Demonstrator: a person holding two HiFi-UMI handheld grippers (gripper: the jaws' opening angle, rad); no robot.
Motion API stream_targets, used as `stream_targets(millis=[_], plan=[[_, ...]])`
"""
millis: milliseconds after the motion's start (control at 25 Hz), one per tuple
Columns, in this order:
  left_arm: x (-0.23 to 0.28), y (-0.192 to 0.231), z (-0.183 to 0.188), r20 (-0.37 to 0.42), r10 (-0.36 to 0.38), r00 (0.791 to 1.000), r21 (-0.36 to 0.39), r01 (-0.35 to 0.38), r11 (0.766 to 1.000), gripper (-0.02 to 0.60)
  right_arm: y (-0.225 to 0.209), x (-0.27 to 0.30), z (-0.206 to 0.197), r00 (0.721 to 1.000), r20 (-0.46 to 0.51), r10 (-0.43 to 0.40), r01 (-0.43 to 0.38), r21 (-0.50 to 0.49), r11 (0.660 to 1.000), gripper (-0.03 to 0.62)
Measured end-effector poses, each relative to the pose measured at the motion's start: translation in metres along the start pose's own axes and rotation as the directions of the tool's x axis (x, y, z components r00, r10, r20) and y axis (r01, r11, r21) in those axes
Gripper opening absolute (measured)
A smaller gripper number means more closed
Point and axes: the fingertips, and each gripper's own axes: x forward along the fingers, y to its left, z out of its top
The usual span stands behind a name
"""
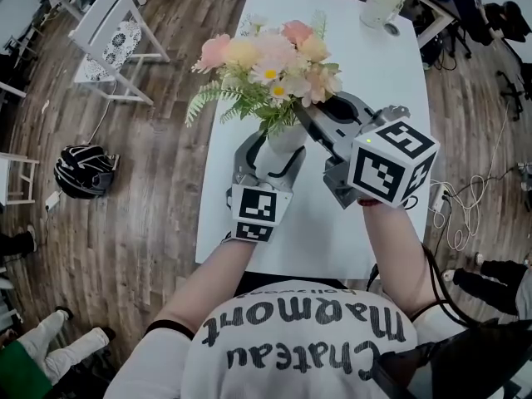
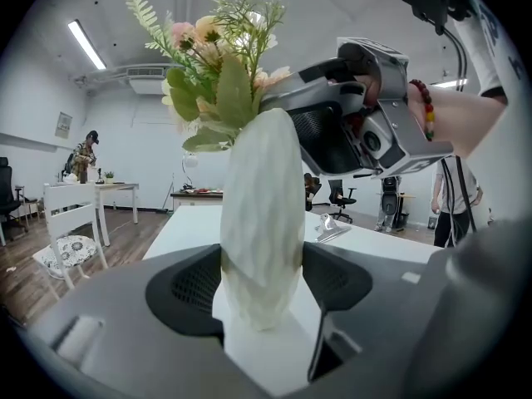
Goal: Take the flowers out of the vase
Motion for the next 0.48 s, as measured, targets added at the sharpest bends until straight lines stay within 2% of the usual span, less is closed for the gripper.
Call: stream_targets(millis=[480], plan=[[-0.002, 0.003, -0.003, 0.002, -0.005, 1.0, 0.0, 0.005, 1.0, 0.311, 0.01, -0.004, 0.027, 0.994, 0.105, 0.012, -0.013, 0.009, 1.0, 0.034]])
